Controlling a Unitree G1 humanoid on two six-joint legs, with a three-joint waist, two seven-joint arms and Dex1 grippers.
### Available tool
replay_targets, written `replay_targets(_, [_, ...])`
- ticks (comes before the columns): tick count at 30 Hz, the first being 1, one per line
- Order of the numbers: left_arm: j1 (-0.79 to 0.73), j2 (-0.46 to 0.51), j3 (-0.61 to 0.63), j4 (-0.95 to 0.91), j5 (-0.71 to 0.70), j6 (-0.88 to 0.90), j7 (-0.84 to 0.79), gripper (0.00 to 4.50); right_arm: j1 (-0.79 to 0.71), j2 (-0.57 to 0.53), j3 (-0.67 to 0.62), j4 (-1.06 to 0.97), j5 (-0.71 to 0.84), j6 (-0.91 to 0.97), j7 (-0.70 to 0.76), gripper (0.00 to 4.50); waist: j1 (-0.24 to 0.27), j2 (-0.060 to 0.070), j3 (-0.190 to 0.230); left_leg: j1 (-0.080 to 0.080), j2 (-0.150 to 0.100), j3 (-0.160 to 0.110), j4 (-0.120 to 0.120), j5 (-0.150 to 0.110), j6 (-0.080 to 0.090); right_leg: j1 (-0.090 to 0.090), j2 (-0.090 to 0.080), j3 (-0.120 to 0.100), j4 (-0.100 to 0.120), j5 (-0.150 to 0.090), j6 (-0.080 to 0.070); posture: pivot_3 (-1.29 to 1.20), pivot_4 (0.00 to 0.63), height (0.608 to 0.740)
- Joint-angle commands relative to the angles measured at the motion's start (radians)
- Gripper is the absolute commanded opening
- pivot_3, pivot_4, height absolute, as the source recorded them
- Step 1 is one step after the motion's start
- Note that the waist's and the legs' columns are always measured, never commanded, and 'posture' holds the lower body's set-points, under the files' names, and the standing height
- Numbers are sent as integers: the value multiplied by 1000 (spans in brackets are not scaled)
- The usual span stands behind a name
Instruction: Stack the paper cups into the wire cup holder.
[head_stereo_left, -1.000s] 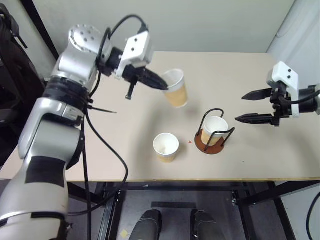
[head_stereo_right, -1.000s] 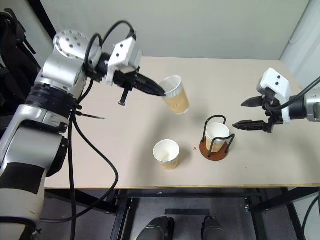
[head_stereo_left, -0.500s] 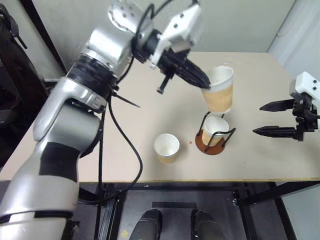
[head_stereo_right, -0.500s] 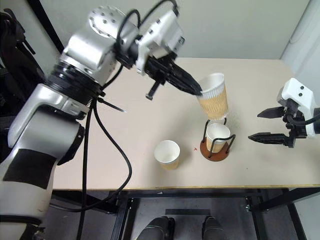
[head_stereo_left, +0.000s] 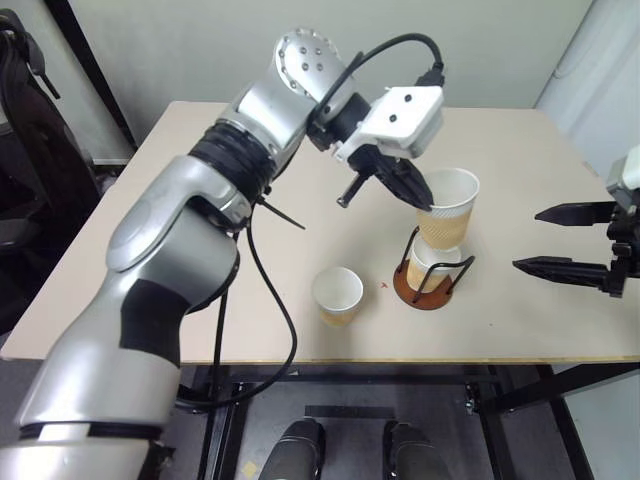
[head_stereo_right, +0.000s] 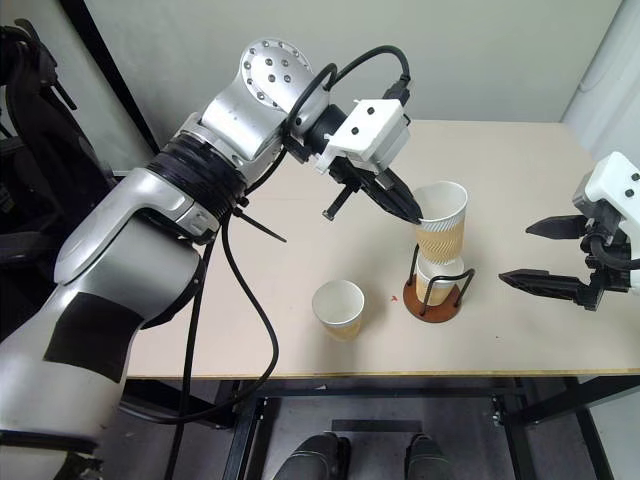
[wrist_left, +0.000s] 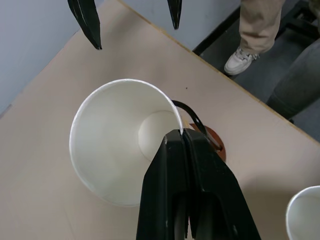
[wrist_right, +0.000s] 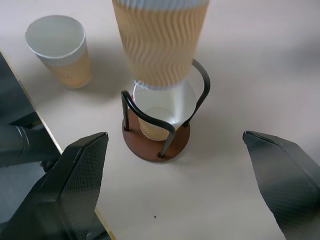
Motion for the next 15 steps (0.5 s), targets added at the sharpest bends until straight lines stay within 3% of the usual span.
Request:
replay_targets(1, [-49, -19, 28, 18, 3, -28, -34, 27, 5, -15, -61, -24, 22, 9, -20, 4500, 1, 0, 0, 0, 0, 0, 0, 0, 0, 0, -1, 1, 0, 0, 0, 0, 150, 740])
replay_targets(15, [-15, -49, -15, 13, 27, -63, -34, 27, 23, -19, -68, -29, 53, 5, -52, 4500, 6, 0, 0, -1, -4, 3, 1, -5, 3, 0, -6, 0, 0, 0, 2, 0, 150, 740])
